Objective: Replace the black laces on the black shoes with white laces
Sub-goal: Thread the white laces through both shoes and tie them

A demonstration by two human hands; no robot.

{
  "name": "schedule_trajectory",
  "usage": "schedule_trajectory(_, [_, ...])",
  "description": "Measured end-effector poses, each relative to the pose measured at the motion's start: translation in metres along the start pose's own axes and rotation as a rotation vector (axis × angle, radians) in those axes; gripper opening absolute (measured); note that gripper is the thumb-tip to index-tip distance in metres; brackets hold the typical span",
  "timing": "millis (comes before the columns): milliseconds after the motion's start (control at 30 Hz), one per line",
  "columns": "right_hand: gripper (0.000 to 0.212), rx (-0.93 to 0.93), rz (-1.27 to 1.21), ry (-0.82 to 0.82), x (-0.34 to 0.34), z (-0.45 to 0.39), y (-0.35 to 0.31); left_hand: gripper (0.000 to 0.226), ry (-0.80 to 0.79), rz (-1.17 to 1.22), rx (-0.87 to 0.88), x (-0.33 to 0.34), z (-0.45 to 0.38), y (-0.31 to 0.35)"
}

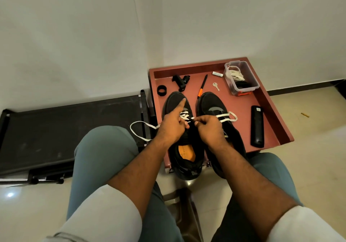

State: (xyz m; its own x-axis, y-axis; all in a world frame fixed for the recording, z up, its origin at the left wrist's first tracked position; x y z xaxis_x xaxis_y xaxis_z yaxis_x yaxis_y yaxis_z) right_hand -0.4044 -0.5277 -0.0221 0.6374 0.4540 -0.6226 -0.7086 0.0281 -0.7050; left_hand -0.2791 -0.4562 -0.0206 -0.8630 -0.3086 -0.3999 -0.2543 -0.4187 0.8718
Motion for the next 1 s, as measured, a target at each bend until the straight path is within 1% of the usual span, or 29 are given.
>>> schedule_trajectory(133, [0.015, 0.021, -0.047, -0.021, 0.002, -0.005, 0.005, 0.084, 0.005, -0.130, 0.035, 0.004, -0.003, 0.002])
schedule_trajectory(233, [0.014, 0.029, -0.077, -0.035, 0.004, -0.007, 0.008, 0.085, 0.014, -0.145, 0.042, 0.007, -0.003, 0.000])
schedule_trajectory(367, [0.013, 0.051, -0.114, -0.056, 0.006, -0.008, 0.012, 0.087, -0.027, -0.143, 0.057, 0.009, -0.005, 0.000])
schedule_trajectory(467, [0.012, 0.050, -0.123, -0.062, 0.007, -0.009, 0.012, 0.086, -0.051, -0.177, 0.058, 0.011, -0.004, 0.001])
schedule_trajectory(600, [0.009, 0.012, -0.152, -0.116, 0.011, -0.002, 0.005, 0.081, -0.018, -0.285, 0.055, 0.007, -0.005, 0.003])
schedule_trajectory(633, [0.011, 0.013, -0.187, -0.142, 0.013, 0.000, 0.005, 0.079, -0.009, -0.318, 0.061, 0.006, -0.004, 0.004])
schedule_trajectory(733, [0.032, 0.043, -0.292, -0.173, 0.013, 0.001, 0.007, 0.076, 0.029, -0.407, 0.075, 0.004, -0.001, 0.008])
schedule_trajectory(767, [0.031, 0.051, -0.304, -0.168, 0.013, -0.001, 0.008, 0.078, 0.036, -0.421, 0.086, 0.005, -0.001, 0.008])
schedule_trajectory(867, [0.018, 0.054, -0.308, -0.146, 0.015, -0.005, 0.008, 0.082, 0.042, -0.428, 0.123, 0.006, -0.004, 0.003])
schedule_trajectory(933, [0.018, 0.066, -0.308, -0.127, 0.017, -0.006, 0.007, 0.083, 0.059, -0.442, 0.131, 0.004, -0.005, 0.004])
schedule_trajectory(1000, [0.017, 0.052, -0.247, -0.109, 0.014, -0.008, 0.004, 0.084, 0.069, -0.443, 0.131, 0.002, -0.004, 0.005])
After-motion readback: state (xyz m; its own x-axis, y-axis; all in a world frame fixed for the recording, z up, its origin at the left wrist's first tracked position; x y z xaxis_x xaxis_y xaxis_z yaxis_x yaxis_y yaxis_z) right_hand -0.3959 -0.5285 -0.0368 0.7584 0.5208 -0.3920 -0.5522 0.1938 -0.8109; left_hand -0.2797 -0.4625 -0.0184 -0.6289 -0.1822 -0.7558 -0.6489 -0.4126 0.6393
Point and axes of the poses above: each hand's wrist, its own z-axis away from the middle knuckle, its own x-axis out of the palm, y = z × x, the point moved 8 cm from there along -z, towards the middle knuckle
